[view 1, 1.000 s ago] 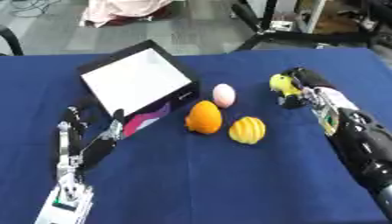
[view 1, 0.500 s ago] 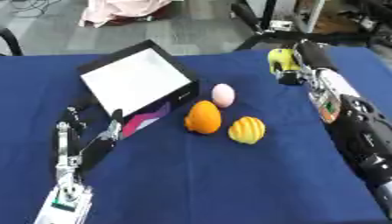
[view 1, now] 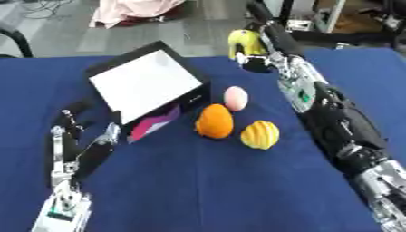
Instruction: Pick up objects on the table and place them in the box.
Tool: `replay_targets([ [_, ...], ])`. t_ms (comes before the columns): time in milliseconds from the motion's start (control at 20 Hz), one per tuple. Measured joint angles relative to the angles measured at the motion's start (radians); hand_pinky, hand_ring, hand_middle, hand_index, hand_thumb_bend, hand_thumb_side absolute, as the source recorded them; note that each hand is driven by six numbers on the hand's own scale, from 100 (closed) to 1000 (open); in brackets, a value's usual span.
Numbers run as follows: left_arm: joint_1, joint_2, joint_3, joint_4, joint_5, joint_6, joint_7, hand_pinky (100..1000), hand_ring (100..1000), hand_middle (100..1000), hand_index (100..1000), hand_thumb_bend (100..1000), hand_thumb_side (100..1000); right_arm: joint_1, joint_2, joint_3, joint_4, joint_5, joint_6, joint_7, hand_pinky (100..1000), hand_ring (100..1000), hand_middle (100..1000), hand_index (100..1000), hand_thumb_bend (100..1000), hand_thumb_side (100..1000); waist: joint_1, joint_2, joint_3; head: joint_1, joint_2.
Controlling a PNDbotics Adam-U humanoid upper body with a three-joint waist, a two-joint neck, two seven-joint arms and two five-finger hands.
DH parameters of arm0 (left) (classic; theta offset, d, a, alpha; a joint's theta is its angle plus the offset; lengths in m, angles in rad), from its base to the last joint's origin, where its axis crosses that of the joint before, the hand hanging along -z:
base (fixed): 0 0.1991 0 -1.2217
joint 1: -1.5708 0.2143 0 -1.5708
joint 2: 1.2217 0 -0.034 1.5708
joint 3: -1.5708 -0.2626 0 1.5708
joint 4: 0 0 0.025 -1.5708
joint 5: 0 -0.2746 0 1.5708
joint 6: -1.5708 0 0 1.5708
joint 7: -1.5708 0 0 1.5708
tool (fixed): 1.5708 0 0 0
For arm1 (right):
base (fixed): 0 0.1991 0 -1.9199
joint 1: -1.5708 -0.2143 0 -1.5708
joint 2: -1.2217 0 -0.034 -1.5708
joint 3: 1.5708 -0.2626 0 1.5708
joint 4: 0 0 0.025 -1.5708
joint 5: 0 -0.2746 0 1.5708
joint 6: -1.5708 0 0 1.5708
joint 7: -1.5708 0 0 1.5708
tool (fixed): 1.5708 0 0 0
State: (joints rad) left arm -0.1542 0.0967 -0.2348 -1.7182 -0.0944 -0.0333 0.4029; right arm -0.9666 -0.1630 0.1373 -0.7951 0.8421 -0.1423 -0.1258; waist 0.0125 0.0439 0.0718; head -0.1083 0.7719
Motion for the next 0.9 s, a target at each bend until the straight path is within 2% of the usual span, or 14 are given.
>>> replay_targets([
  [250, -0.028, -0.011, -0.013, -0.004, 0.006, -0.002, -0.012, 738, 868, 658, 748, 435, 153, -0.019, 0.071, 0.034, 0.006, -0.037, -0.054, 0.075, 297, 379, 402, 316, 100, 226, 0.003, 0.014, 0.052, -0.04, 0.0],
  [350, -0.042, -0.018, -0.019, -0.008, 0.007, -0.003, -0.017, 738, 865, 655, 748, 435, 154, -0.02, 0.088, 0.037, 0.015, -0.034, -0.068, 0.101, 452, 480, 515, 453, 100, 217, 0.005, 0.016, 0.073, -0.057, 0.0],
  [450, -0.054, -0.023, -0.022, -0.009, 0.007, -0.004, -0.021, 738, 864, 653, 749, 435, 154, -0.02, 0.102, 0.037, 0.03, -0.018, -0.075, 0.113, 523, 538, 608, 555, 100, 216, 0.005, 0.02, 0.094, -0.072, 0.0],
  [500, -0.056, -0.026, -0.024, -0.01, 0.007, -0.004, -0.022, 738, 863, 652, 749, 435, 153, -0.02, 0.108, 0.036, 0.037, -0.005, -0.078, 0.114, 617, 657, 750, 746, 100, 210, 0.005, 0.02, 0.098, -0.079, 0.0],
  [550, -0.059, -0.028, -0.026, -0.011, 0.008, -0.004, -0.024, 738, 863, 651, 749, 436, 154, -0.02, 0.113, 0.036, 0.043, 0.012, -0.081, 0.112, 697, 748, 818, 831, 100, 207, 0.005, 0.021, 0.101, -0.083, 0.0],
  [600, -0.061, -0.028, -0.026, -0.011, 0.008, -0.004, -0.026, 738, 863, 651, 749, 436, 153, -0.02, 0.116, 0.036, 0.049, 0.033, -0.084, 0.11, 763, 812, 873, 883, 100, 384, 0.005, 0.022, 0.101, -0.087, 0.0],
  [650, -0.062, -0.028, -0.026, -0.012, 0.008, -0.005, -0.027, 738, 862, 650, 749, 437, 154, -0.02, 0.116, 0.036, 0.053, 0.055, -0.085, 0.11, 866, 905, 954, 937, 100, 627, 0.005, 0.023, 0.102, -0.089, 0.0],
  [700, -0.062, -0.029, -0.027, -0.012, 0.009, -0.005, -0.028, 738, 862, 650, 749, 438, 154, -0.02, 0.117, 0.036, 0.056, 0.079, -0.087, 0.112, 916, 949, 997, 958, 100, 720, 0.005, 0.024, 0.103, -0.09, 0.0],
  [800, -0.063, -0.029, -0.029, -0.012, 0.01, -0.006, -0.029, 738, 862, 650, 749, 438, 154, -0.02, 0.118, 0.035, 0.058, 0.117, -0.092, 0.12, 916, 949, 997, 958, 100, 720, 0.005, 0.025, 0.104, -0.092, 0.0],
  [850, -0.063, -0.029, -0.031, -0.012, 0.011, -0.006, -0.029, 737, 861, 648, 749, 439, 154, -0.019, 0.12, 0.035, 0.058, 0.13, -0.093, 0.123, 960, 978, 1000, 977, 100, 823, 0.005, 0.025, 0.105, -0.092, 0.0],
  [900, -0.063, -0.029, -0.032, -0.012, 0.011, -0.006, -0.029, 737, 861, 648, 750, 440, 155, -0.019, 0.121, 0.034, 0.058, 0.139, -0.094, 0.123, 962, 975, 1000, 979, 100, 837, 0.005, 0.025, 0.105, -0.092, 0.0],
])
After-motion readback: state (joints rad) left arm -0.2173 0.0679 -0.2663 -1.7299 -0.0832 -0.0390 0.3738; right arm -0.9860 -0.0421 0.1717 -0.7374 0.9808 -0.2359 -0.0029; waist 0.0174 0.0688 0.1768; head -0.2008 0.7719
